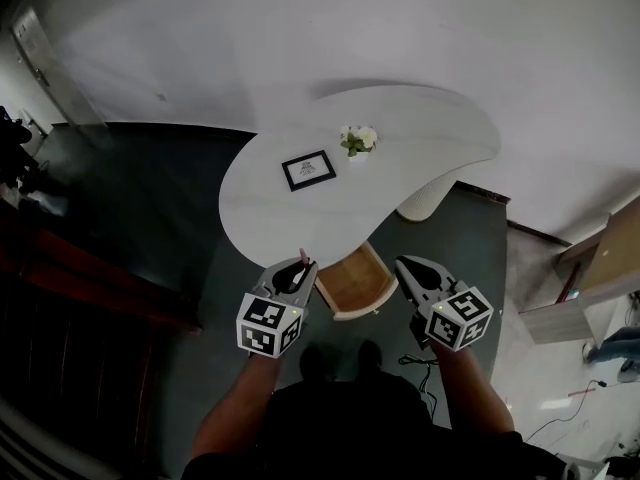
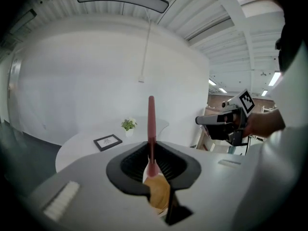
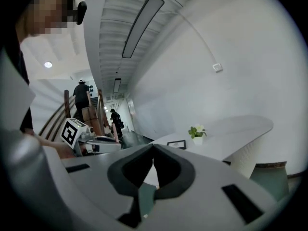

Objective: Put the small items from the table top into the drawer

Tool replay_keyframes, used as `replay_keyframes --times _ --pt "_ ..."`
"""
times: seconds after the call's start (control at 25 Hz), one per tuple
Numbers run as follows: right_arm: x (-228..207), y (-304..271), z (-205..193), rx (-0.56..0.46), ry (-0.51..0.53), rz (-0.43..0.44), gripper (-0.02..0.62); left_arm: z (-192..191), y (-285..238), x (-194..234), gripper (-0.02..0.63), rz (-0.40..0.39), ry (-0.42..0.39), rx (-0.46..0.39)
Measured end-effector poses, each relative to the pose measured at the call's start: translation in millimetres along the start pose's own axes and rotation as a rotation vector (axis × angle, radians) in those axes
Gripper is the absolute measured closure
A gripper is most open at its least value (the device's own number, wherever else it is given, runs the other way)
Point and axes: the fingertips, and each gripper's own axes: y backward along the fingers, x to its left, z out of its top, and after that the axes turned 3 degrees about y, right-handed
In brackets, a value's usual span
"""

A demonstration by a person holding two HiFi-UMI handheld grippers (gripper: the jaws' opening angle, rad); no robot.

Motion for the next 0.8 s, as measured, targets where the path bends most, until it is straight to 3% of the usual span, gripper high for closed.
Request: replay_keyframes --times 0.36,0.8 --pt "12 11 -19 0.018 -0.053 -0.153 0.583 -24 -14 2 0.549 -0.153 0.002 0.055" --pt "-40 5 -52 0.027 -0.139 -0.176 0.583 -55 -80 -26 0.549 -0.211 0.006 0.168"
